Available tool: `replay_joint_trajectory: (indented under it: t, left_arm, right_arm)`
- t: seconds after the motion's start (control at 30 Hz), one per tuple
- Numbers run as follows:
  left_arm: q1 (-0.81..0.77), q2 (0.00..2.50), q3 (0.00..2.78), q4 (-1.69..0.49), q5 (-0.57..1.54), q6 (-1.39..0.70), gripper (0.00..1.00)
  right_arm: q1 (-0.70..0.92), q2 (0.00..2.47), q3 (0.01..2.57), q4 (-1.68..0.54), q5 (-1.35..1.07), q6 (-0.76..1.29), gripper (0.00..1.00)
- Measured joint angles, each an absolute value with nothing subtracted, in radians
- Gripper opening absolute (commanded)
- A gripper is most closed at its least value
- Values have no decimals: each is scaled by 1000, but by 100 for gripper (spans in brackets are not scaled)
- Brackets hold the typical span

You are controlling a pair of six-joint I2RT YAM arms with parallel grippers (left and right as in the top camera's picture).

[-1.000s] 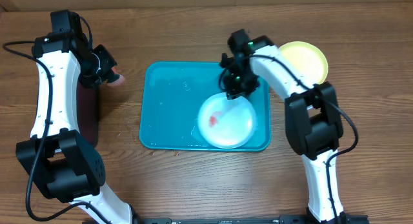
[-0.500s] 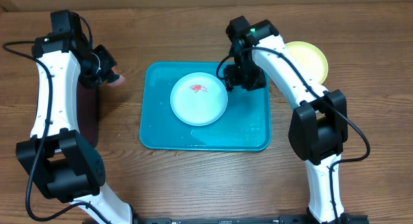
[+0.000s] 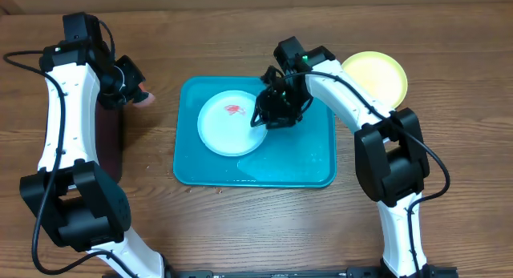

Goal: Clean dirty plates on tray and stack at the side
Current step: 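Drag the light-blue plate left across the teal tray with the right gripper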

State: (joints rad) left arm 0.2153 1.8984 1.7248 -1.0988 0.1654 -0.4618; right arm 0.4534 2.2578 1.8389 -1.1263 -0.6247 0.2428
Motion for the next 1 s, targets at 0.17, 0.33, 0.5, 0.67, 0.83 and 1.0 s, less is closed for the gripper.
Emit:
replay_joint_trajectory:
  t: [0.17,0.33,0.5,0.67,0.83,1.0]
  left_arm:
    - [215,1898,1725,-1099,165,-462,5]
    - [215,1898,1725,-1099,165,-462,4]
    - [215,1898,1725,-1099,165,-461,4]
    - [215,1898,1725,-1099,165,-461,4]
    - [215,1898,1725,-1100,165,-442,4]
    - [215,1898,1725,-1100,165,-438,4]
  right_arm:
    - [481,2253,1839,-1138,-496,278,66]
    - [530,2215,1839,-1141,-361,315,69]
    - [612,2191,1848,-1018,-340,330,70]
    - [747,2191,1848,-864,-245,191,72]
    - [880,2191,1848,-815,-94,121,66]
    - [896,2224,1848,-808,-52,111,62]
